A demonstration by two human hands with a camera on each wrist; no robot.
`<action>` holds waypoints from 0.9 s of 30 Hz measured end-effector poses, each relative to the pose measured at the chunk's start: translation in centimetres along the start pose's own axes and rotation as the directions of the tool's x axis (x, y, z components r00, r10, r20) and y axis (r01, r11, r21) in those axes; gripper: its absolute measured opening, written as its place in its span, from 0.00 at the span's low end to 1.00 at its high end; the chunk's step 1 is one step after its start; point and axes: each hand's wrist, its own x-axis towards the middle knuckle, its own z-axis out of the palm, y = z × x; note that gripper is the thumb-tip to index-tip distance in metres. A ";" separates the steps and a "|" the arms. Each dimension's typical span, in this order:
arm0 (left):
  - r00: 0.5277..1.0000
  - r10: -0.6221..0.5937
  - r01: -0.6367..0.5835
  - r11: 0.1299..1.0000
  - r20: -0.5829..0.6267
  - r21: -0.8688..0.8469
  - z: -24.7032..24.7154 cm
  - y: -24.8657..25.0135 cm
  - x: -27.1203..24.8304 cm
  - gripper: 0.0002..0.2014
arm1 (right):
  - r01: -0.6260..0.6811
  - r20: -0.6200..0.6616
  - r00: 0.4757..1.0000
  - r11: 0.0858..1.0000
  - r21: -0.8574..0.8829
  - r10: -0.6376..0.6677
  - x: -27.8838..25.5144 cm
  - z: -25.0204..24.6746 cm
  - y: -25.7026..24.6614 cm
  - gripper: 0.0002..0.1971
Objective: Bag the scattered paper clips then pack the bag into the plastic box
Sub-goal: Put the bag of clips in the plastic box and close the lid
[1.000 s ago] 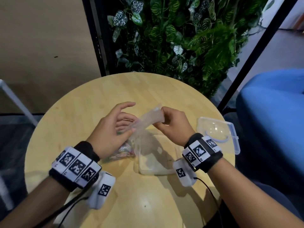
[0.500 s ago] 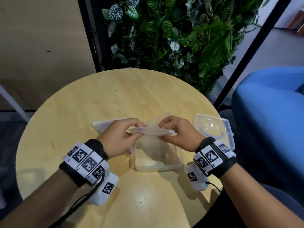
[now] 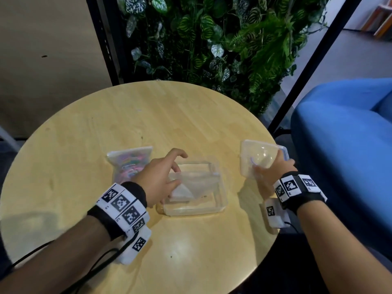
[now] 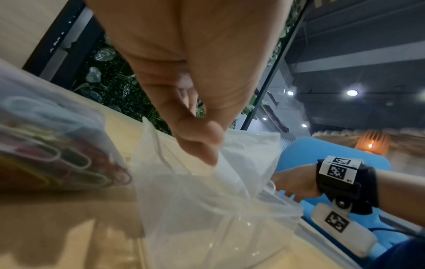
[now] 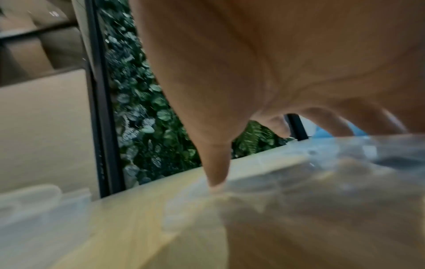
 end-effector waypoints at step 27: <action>0.974 -0.149 0.165 0.982 -0.170 0.086 -3.7 -2.6 -1.8 0.06 | 0.221 0.246 0.839 0.718 0.660 -0.485 -11.0 0.9 -6.5 0.26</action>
